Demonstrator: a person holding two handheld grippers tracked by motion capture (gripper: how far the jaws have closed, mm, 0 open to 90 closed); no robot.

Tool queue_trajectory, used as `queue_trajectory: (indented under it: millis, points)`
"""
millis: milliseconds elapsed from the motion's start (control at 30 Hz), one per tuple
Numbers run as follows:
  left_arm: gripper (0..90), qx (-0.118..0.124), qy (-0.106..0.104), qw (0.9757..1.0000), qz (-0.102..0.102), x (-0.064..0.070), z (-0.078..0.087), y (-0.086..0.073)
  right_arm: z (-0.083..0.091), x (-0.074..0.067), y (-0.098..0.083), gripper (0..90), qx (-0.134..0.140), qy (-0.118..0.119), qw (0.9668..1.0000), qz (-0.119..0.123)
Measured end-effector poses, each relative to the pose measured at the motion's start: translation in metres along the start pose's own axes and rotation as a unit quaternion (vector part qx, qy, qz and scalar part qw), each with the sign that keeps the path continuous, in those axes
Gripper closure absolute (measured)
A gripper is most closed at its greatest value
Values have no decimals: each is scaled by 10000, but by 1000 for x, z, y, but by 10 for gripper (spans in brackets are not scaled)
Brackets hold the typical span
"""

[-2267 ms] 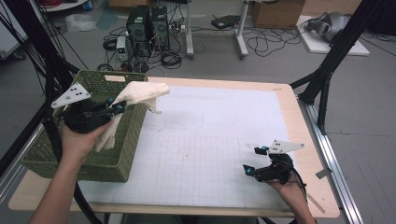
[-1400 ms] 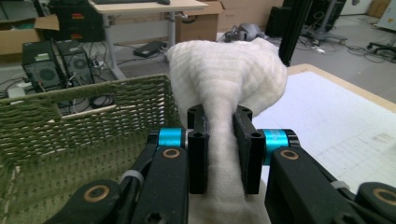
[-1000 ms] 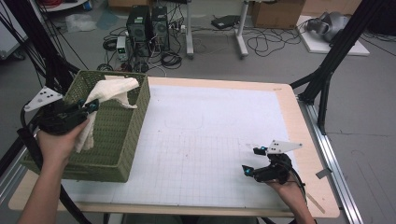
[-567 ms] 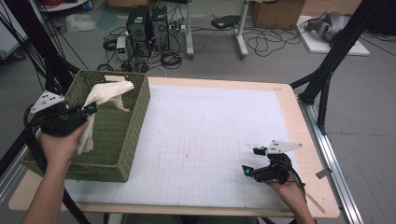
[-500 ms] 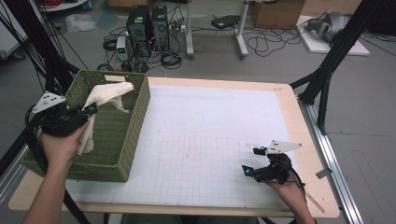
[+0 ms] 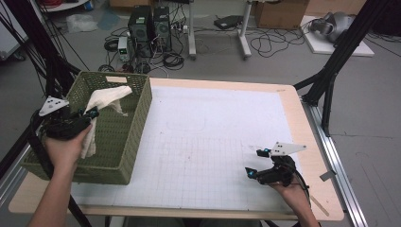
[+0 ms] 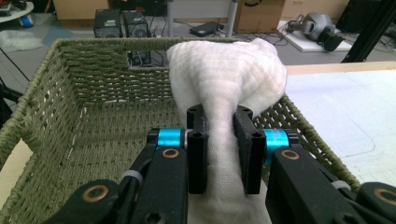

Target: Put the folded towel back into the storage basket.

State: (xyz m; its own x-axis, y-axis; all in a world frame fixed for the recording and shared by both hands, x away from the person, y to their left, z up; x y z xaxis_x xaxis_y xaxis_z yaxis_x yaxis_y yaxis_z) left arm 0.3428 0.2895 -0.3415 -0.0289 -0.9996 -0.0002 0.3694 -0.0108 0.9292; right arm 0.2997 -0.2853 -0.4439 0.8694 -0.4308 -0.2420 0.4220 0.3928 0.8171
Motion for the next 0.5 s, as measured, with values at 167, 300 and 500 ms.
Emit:
queue_trajectory:
  millis: [167, 300, 500]
  points:
    - [769, -43, 38, 10000, -23, -1, -2, -4, 0, 0, 0, 126, -10, 5, 10000, -16]
    - [768, -69, 72, 9999, -41, -1, -3, -5, 0, -1, 0, 126, -10, 6, 10000, -16]
    - [766, -101, 109, 9998, -105, 1, -6, -5, 0, -1, 0, 126, -4, 7, 10000, -21]
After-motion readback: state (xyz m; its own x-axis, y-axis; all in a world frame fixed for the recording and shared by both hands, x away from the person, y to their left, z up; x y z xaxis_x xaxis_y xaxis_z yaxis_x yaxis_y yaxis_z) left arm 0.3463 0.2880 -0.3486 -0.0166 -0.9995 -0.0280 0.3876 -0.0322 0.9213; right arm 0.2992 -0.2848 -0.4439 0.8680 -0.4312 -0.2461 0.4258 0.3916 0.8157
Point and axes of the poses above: each handheld gripper's, and its own axes: z roughly backward along the jaws, y roughly out of its top, x roughly to its right, the point moved 3 cm from there along -z, roughly forward along the jaws, and after that the axes turned 14 degrees about y, right-handed, at the moved point
